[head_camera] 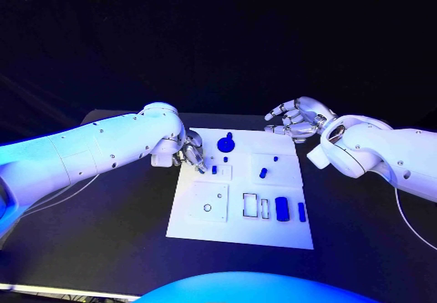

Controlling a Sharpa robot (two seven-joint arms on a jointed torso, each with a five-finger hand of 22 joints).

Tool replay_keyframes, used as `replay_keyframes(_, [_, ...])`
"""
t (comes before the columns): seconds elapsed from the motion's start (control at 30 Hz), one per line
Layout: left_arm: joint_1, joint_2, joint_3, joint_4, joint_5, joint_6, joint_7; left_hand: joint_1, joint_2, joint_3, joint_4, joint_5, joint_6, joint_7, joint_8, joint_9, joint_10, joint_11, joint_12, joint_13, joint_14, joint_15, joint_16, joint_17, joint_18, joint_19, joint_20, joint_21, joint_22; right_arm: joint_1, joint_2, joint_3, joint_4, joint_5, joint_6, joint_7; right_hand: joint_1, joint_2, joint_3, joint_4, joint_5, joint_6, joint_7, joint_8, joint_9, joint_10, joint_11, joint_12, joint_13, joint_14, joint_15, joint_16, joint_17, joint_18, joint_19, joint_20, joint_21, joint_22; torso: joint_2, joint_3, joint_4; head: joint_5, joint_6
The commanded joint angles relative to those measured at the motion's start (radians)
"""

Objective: Assemble the parts on the task board

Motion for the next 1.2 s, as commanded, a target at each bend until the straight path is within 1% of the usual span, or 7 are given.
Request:
replay_keyframes(0.03, [0.001,0.003,-0.002,-0.002,0.001,0.01,0.005,0.004,0.012,0.118,-0.124,0.002,0.005,-0.012,0.002,0.001,-0.006,0.001,0.002,0.001,0.089,0.001,0.003,0.21,-0.004,-0.005,0.0,-0.005,0.001,-0.001,0.0,0.0,0.002,-0.006,0.013,0.01,0.007,0.003,0.002,0.007,0.006,-0.006,-0.004,0.005,0.001,-0.005,0.0,-0.006,-0.001,0.058,-0.002,-0.004,0.08,0.012,-0.004,0.0,-0.006,0.0,0.001,0.0,-0.0002,0.0,-0.001])
replay_keyframes(0.17, [0.0,0.007,-0.005,-0.008,-0.005,0.004,0.003,0.004,0.013,0.116,-0.125,0.002,0.005,-0.012,0.002,0.001,-0.006,0.002,0.003,0.001,0.089,0.001,0.003,0.21,-0.004,-0.005,0.001,-0.004,0.002,-0.001,-0.001,0.0,0.002,-0.006,0.013,0.01,0.007,0.003,0.002,0.007,0.006,-0.006,-0.004,0.005,0.001,-0.005,0.0,-0.006,-0.001,0.058,-0.002,-0.004,0.08,0.012,-0.004,0.0,-0.006,0.0,0.0,-0.0007,-0.0008,0.0,-0.002])
replay_keyframes(0.47, [-0.001,0.012,-0.01,-0.014,-0.011,-0.021,-0.002,0.004,0.014,0.116,-0.125,0.002,0.005,-0.012,0.002,0.001,-0.005,0.002,0.003,0.002,0.088,0.001,0.002,0.209,-0.004,-0.006,0.001,-0.005,0.001,-0.001,-0.002,0.0,0.002,-0.006,0.012,0.011,0.007,0.003,0.002,0.007,0.006,-0.006,-0.004,0.005,0.001,-0.005,0.0,-0.006,-0.001,0.058,-0.002,-0.004,0.08,0.012,-0.004,0.0,-0.006,0.0,0.0,-0.0003,-0.0008,-0.001,-0.004])
replay_keyframes(0.8, [-0.002,0.007,-0.01,-0.012,0.0,-0.04,0.0,0.005,0.017,0.116,-0.125,0.003,0.006,-0.012,0.002,0.001,-0.003,0.002,0.006,0.006,0.089,0.001,0.003,0.21,-0.005,-0.003,0.001,-0.003,0.006,-0.001,-0.001,0.0,0.001,-0.006,0.012,0.011,0.007,0.003,0.002,0.007,0.006,-0.006,-0.004,0.005,0.001,-0.005,0.0,-0.006,-0.001,0.058,-0.002,-0.004,0.08,0.012,-0.004,0.0,-0.006,0.0,-0.001,-0.0002,0.0002,-0.002,-0.004])
replay_keyframes(0.93, [-0.002,0.004,-0.01,-0.008,0.003,-0.043,0.001,0.005,0.018,0.117,-0.126,0.004,0.006,-0.012,0.002,0.001,-0.004,0.002,0.005,0.004,0.089,0.001,0.003,0.21,-0.005,-0.004,0.001,-0.003,0.004,-0.001,-0.001,0.0,0.001,-0.006,0.013,0.011,0.007,0.003,0.002,0.007,0.006,-0.006,-0.004,0.005,0.001,-0.005,0.0,-0.006,-0.001,0.058,-0.002,-0.004,0.08,0.012,-0.004,0.0,-0.006,0.0,0.0,-0.001,-0.0002,-0.002,-0.004])
replay_keyframes(1.2, [-0.004,-0.006,-0.009,0.006,0.011,-0.054,0.001,0.007,0.019,0.118,-0.129,0.005,0.007,-0.012,0.002,0.001,-0.002,0.001,0.007,0.007,0.089,0.001,0.003,0.21,-0.005,-0.001,0.001,-0.001,0.009,-0.001,-0.002,0.0,0.0,-0.006,0.013,0.011,0.007,0.003,0.002,0.007,0.006,-0.006,-0.004,0.005,0.001,-0.005,0.0,-0.006,-0.001,0.058,-0.002,-0.004,0.08,0.012,-0.004,0.0,-0.006,0.0,0.0,-0.0004,0.0005,-0.004,-0.006])
